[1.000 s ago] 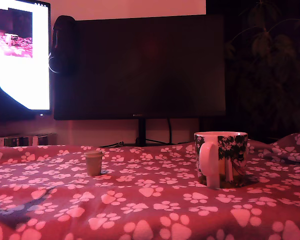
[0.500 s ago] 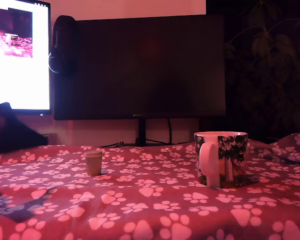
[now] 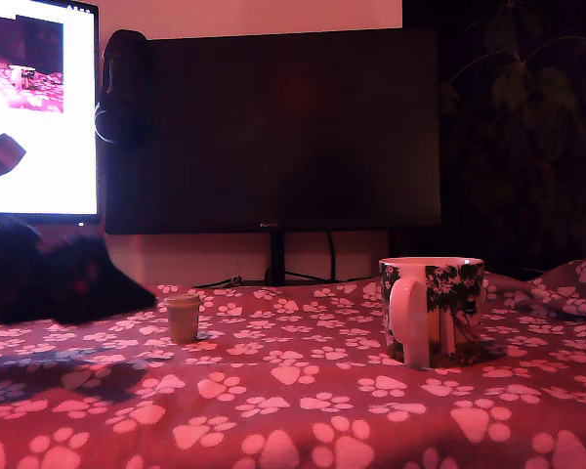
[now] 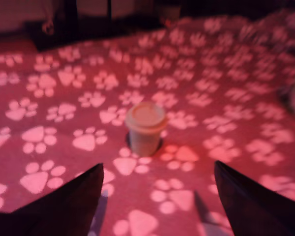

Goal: Pick up the coffee capsules on the table and drop them inside the coffee cup

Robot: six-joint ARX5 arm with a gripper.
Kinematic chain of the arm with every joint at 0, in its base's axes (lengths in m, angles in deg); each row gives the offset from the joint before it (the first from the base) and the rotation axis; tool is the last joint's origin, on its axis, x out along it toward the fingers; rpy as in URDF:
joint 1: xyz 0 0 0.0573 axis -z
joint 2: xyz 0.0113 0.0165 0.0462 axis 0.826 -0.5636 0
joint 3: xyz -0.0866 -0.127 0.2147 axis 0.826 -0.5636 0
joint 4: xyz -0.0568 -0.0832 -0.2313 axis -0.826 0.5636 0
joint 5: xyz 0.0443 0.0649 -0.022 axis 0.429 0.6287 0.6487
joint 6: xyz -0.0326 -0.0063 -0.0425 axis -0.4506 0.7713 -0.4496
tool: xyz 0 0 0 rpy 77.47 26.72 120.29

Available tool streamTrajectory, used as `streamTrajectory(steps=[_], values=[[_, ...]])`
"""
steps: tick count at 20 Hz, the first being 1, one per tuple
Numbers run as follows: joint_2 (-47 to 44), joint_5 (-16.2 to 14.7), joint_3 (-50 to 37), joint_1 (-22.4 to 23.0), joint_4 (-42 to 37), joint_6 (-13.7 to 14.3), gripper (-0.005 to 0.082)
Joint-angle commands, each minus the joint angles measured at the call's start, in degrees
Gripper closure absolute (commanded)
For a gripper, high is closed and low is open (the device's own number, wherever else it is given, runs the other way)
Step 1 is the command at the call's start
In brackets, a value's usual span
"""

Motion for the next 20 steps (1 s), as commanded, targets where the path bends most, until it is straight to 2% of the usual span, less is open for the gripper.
streamTrajectory(steps=[1,5,10,15,20], values=[[-2.21,-1.14,1.57,0.17,-0.5,0.7,0.0118],[-5.27,-1.66,5.11,0.17,-0.09,0.87,0.0118],[-8.02,-2.47,11.19,0.17,5.68,1.09,0.0118],[-8.31,-2.47,16.26,0.17,13.66,4.2,0.0118],[-9.62,-2.47,19.47,0.42,18.6,5.57,0.0133]])
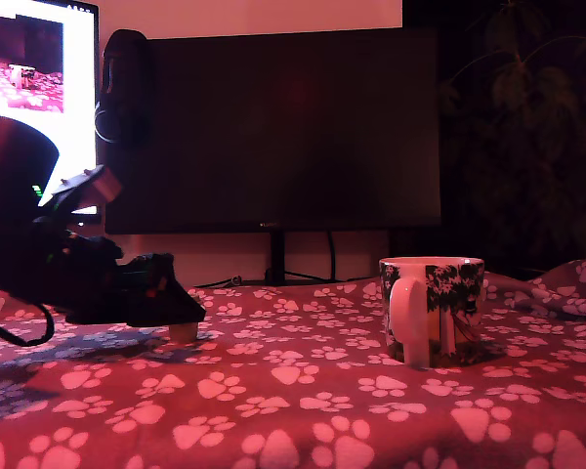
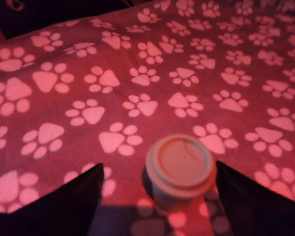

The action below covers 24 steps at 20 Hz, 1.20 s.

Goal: Pick up the coffee capsules on the table and drop them inside the coffee cup

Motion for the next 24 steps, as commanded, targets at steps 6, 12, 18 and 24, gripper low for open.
streamTrajectory(steps=[6,12,18,24], values=[[-2.75,-0.13,1.14,0.55,2.4,0.44,0.0366],[-2.75,-0.11,1.27,0.55,1.14,0.46,0.0588],[-2.27,-1.66,2.01,0.52,1.09,0.44,0.0592],[2.91,-6.43,2.01,0.55,6.05,0.5,0.0592]])
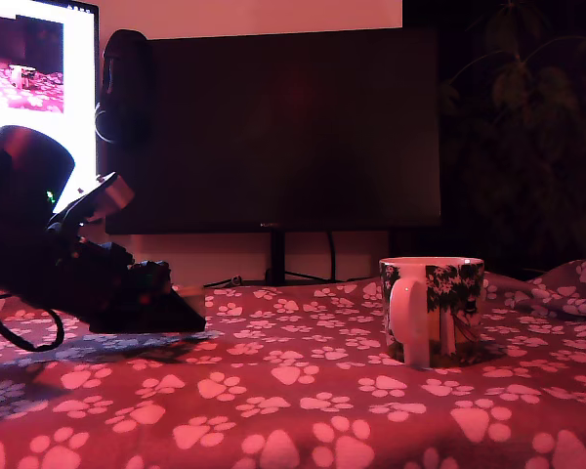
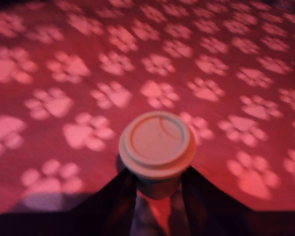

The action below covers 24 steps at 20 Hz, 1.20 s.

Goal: Pick up the coffee capsules on the table and drop them inside the coffee cup

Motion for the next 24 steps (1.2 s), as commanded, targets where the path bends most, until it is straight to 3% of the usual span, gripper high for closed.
streamTrajectory(steps=[1,6,10,13,19,24], values=[[4.17,-1.03,0.15,0.24,1.22,1.38,0.0592],[11.98,-2.01,0.0,1.4,8.52,2.45,0.0592],[17.11,-2.62,-0.02,5.01,12.37,2.45,0.0592],[20.59,0.22,-0.02,8.5,16.57,1.7,0.0592],[25.09,0.46,-0.2,14.58,21.81,1.31,0.0592],[26.03,2.73,-0.24,18.8,21.57,1.33,0.0592]])
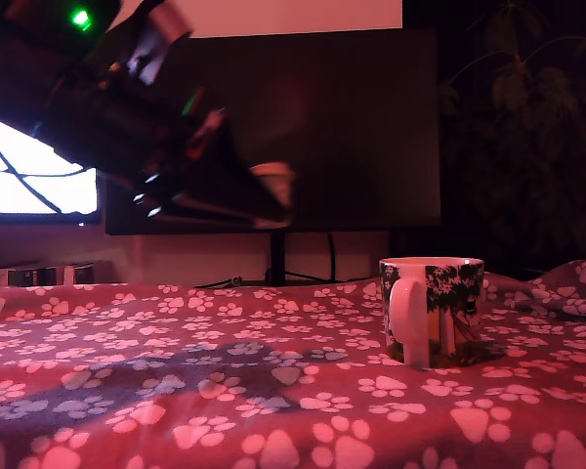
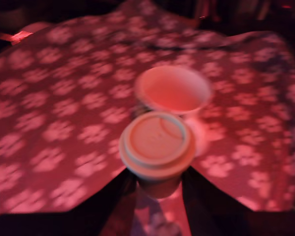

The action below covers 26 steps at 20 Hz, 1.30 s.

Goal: Pick up the coffee capsules on the table and drop them inside the coffee cup

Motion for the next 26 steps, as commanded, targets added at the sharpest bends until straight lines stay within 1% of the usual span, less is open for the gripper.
streamTrajectory(steps=[1,10,14,19,22,26], values=[[0.94,0.04,-0.33,0.63,-0.96,-0.17,0.0592],[0.94,0.07,-0.33,0.77,-1.57,-0.22,0.0592],[0.94,0.2,-0.17,1.01,-5.14,-0.39,0.0592],[0.81,0.22,2.62,1.42,-5.18,-0.39,0.0592],[0.74,0.87,4.46,1.86,-5.16,-0.39,0.0592],[-1.14,1.07,6.73,3.04,-5.11,-0.42,0.0592]])
